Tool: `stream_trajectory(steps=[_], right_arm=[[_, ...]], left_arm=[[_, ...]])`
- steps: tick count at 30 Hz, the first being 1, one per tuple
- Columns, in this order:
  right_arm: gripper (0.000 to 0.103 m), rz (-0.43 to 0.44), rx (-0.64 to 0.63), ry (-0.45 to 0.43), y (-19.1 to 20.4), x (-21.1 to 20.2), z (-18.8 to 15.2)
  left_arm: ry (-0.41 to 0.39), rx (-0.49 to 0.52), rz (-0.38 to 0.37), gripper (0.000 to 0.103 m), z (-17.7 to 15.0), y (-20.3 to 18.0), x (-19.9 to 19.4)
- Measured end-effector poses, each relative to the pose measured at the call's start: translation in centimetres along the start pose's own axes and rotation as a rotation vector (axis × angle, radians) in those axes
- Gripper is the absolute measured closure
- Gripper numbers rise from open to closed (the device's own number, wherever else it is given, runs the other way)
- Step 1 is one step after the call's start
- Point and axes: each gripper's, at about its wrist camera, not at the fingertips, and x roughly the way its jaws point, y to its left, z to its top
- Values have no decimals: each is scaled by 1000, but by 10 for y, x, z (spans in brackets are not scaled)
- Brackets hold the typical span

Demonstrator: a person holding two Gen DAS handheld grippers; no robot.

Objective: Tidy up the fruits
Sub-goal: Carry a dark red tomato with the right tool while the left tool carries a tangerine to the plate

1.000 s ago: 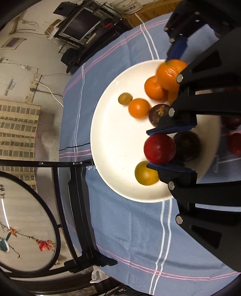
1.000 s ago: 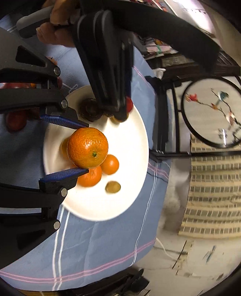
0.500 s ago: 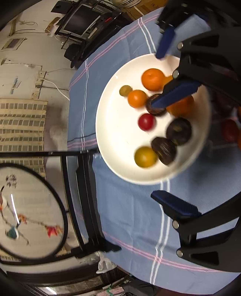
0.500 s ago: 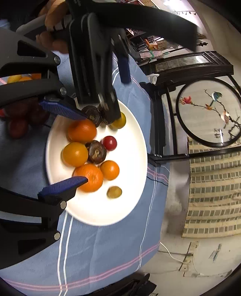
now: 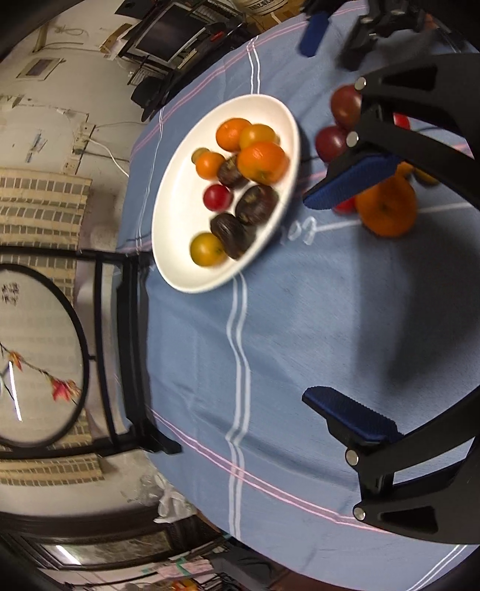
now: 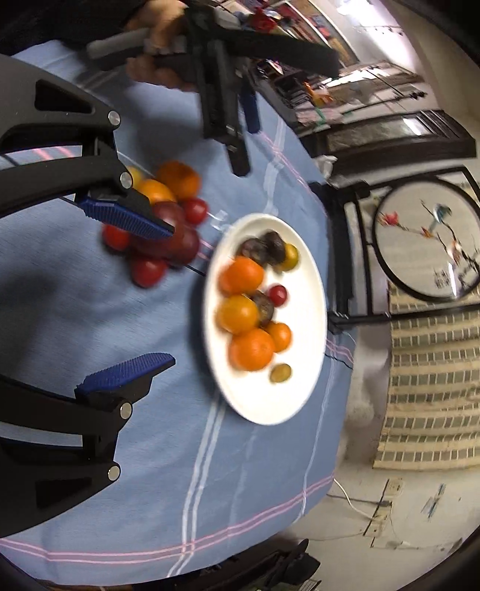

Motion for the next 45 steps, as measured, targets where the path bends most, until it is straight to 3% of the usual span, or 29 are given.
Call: stream_trajectory(steps=[6,14,16,18,20,29,34,45], right_arm=[[38,5,-16,56,18,3,-19],[39,-5,-47,43,43,17,-2],[45,-9,-61,55,47,26,1],[61,-13,-69,69,48,32,3],[61,-6,-69,65,49,36,3],[62,46,72,0,12,17,-5],[62,68,141,-23,-7,7,-13],[62,85,125,-78,-5,-8,-11]], left_arm=[[4,-19,-1,9,-12,14,2],[15,-45,-7,9,-12,25,6],[21,-40,-5,9,-12,24,7],[21,-31,-5,9,-14,22,7],[21,-19,-11,9,-15,20,7],[47,49,-99,8,-22,2,1],[37,166,-102,8,-37,-11,-9],[60,228,-134,8,-52,-22,-24]])
